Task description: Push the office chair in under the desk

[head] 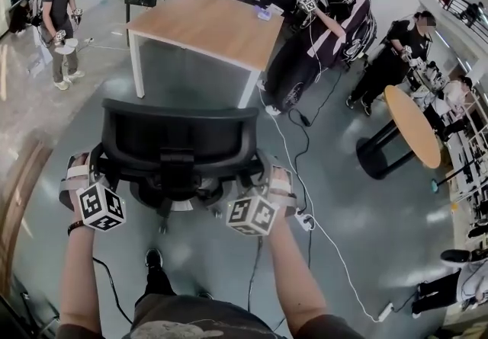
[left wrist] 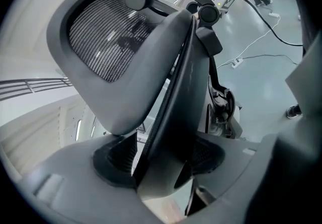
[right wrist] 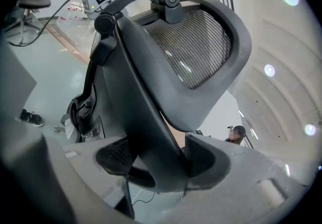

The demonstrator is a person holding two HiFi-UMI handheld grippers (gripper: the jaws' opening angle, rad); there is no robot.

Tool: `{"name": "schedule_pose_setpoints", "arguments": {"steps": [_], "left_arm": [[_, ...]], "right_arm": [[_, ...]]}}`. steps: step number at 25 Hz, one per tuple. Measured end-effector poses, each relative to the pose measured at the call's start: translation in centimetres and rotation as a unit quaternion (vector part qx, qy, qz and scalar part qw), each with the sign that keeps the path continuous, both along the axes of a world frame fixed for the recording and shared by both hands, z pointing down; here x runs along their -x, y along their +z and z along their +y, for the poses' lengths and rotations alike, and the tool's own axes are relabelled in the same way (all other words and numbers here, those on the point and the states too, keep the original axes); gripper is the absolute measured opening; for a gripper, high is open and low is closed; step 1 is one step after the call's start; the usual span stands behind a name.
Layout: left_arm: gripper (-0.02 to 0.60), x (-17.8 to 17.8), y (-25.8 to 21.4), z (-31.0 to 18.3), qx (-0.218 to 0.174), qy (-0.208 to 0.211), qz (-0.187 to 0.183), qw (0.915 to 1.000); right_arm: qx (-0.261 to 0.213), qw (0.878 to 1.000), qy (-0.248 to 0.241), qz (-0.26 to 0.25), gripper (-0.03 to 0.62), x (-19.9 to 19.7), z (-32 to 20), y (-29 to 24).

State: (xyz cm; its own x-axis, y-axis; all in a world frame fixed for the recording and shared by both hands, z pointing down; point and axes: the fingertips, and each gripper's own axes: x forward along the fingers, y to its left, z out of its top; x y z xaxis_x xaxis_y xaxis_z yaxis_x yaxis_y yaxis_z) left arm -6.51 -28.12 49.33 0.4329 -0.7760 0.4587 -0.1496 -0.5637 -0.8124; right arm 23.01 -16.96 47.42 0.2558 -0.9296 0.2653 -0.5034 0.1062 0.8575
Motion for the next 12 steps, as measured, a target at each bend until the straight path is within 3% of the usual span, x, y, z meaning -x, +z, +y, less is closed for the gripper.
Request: {"name": "schedule_pose_setpoints", "arguments": {"steps": [12], "left_arm": [[0.284, 0.7, -1.1, -11.2, 0.003, 0.039, -0.003, 0.9992]], "right_arm": [[-0.006, 1.0, 0.017, 0.003, 0.265, 1.9, -8.5, -1.2]]}}
